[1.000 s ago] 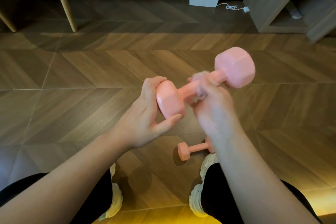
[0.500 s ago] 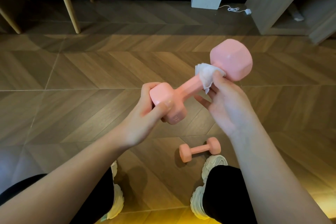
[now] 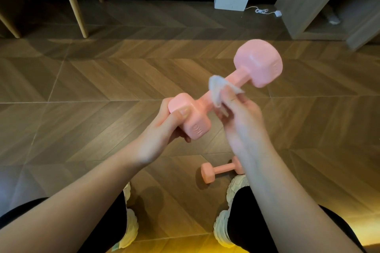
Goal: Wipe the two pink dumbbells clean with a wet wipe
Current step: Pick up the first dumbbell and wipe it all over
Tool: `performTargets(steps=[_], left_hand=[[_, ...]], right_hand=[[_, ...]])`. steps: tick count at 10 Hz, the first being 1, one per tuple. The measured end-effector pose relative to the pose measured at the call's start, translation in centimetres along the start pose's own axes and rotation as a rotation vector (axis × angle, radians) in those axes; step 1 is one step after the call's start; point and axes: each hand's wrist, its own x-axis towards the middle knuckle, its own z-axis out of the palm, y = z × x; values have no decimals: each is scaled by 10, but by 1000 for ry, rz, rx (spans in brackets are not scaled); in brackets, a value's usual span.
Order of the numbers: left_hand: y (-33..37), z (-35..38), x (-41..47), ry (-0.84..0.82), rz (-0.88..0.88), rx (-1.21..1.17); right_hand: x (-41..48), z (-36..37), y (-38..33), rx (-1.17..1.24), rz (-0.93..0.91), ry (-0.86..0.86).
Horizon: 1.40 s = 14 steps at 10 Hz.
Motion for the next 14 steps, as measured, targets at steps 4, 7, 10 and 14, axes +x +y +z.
performTargets(steps=[4, 7, 10, 14], left_hand=[[-19, -22, 23, -84, -144, -174], [15, -8, -2, -163, -111, 24], [48, 13, -9, -71, -297, -143], [43, 5, -8, 66, -8, 391]], right_hand=[[-16, 8, 33, -88, 125, -42], [12, -12, 1, 186, 97, 47], [-13, 4, 38, 7, 172, -12], [-9, 13, 39, -17, 199, 99]])
